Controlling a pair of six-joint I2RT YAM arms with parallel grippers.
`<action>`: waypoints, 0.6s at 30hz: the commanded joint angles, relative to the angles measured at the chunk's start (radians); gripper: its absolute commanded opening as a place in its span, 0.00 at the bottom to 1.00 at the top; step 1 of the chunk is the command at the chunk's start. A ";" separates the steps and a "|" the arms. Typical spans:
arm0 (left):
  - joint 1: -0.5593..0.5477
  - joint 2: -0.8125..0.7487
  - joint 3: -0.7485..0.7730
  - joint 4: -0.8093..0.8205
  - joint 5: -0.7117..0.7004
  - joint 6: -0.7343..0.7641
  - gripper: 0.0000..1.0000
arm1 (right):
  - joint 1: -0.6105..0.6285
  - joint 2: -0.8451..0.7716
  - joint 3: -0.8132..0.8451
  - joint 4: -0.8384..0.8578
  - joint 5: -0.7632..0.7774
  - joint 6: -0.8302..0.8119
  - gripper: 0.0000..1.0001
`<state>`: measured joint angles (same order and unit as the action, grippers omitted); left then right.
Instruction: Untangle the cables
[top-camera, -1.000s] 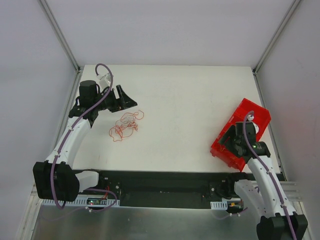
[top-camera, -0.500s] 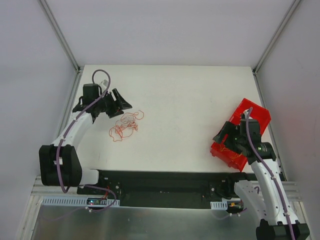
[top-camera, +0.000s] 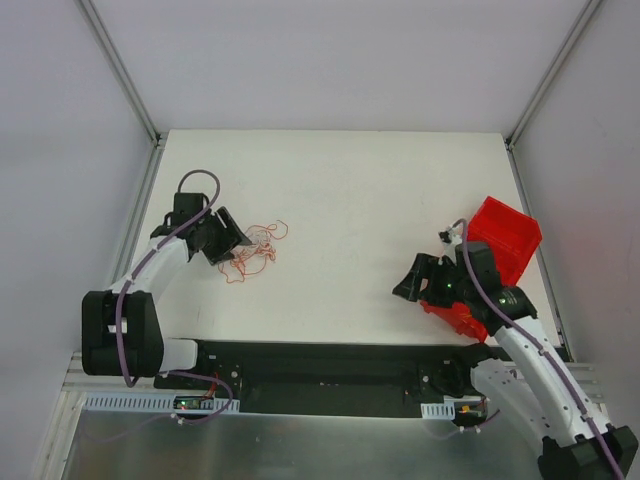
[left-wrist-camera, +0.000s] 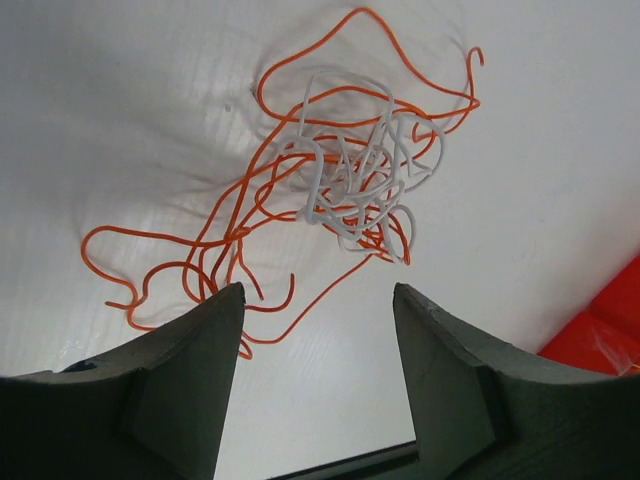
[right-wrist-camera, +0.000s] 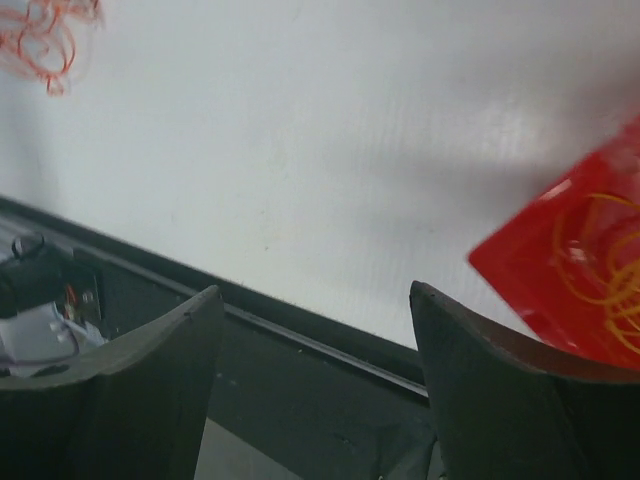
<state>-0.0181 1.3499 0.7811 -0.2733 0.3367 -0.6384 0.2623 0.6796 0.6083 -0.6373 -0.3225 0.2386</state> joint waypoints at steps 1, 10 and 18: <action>0.003 -0.063 0.015 -0.023 -0.082 0.058 0.61 | 0.193 0.018 -0.001 0.139 0.065 0.039 0.77; 0.004 0.087 0.141 -0.024 -0.018 -0.009 0.43 | 0.380 0.164 0.039 0.229 0.120 0.059 0.77; 0.004 0.101 0.125 -0.023 -0.136 -0.061 0.40 | 0.416 0.155 0.027 0.246 0.148 0.064 0.77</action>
<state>-0.0181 1.4418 0.8936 -0.2913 0.2726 -0.6609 0.6704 0.8444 0.6014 -0.4351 -0.2085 0.2955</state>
